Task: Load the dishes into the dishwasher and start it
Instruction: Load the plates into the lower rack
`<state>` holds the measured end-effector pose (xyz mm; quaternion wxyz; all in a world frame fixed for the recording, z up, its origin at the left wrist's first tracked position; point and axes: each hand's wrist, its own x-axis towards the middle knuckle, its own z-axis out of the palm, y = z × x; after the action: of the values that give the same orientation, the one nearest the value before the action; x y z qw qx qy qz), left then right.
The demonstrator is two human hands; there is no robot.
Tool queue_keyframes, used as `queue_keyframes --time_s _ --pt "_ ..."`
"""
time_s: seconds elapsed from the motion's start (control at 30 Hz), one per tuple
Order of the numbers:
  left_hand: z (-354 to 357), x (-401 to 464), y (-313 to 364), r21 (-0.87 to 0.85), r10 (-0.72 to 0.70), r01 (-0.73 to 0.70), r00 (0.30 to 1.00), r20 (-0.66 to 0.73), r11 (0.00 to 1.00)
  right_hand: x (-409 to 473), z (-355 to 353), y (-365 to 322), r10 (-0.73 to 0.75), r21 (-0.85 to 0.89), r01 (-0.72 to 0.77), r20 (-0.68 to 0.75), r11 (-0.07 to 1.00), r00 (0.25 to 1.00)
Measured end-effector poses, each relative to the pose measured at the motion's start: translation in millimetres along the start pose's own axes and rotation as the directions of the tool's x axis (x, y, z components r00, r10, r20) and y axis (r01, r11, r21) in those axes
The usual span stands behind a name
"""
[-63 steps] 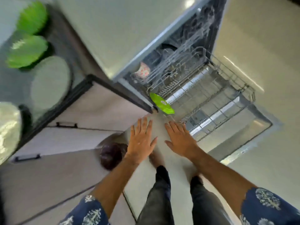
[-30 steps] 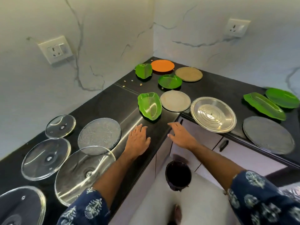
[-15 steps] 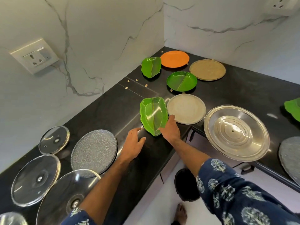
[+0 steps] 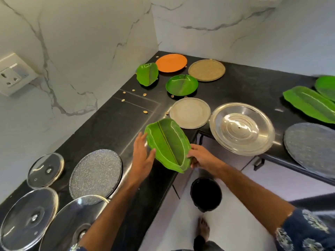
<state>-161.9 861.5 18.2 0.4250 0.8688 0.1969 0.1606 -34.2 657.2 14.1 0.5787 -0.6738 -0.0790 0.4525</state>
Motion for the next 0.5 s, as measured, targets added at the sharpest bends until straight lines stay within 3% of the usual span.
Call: queue_keyframes --time_s 0.1,0.13,0.2,0.27,0.5 --pt "-3.4 -9.5 19.9 -0.343 -0.15 0.117 0.986 -0.071 0.932 -61.0 -10.6 19.9 -0.062 0.108 0.071 -0.088 0.992 0.994" --pt "-7.3 -11.0 27.7 -0.438 -0.182 0.16 0.983 -0.007 0.885 -80.4 -14.1 27.5 -0.074 0.139 0.088 -0.104 0.986 0.992" --pt "-8.6 -22.1 41.2 -0.542 -0.137 0.255 0.959 0.248 0.801 -126.6 -13.3 47.3 -0.089 0.181 0.112 -0.135 0.977 0.987" --pt "5.6 -41.9 53.1 -0.515 -0.036 0.29 0.894 0.447 0.807 -170.9 -10.3 74.2 -0.083 0.247 0.134 -0.208 0.96 0.975" --pt "110.1 -113.0 101.9 -0.407 0.125 0.251 0.701 0.702 0.878 -292.7 -22.6 165.9 0.066 0.51 0.214 -0.475 0.833 0.877"
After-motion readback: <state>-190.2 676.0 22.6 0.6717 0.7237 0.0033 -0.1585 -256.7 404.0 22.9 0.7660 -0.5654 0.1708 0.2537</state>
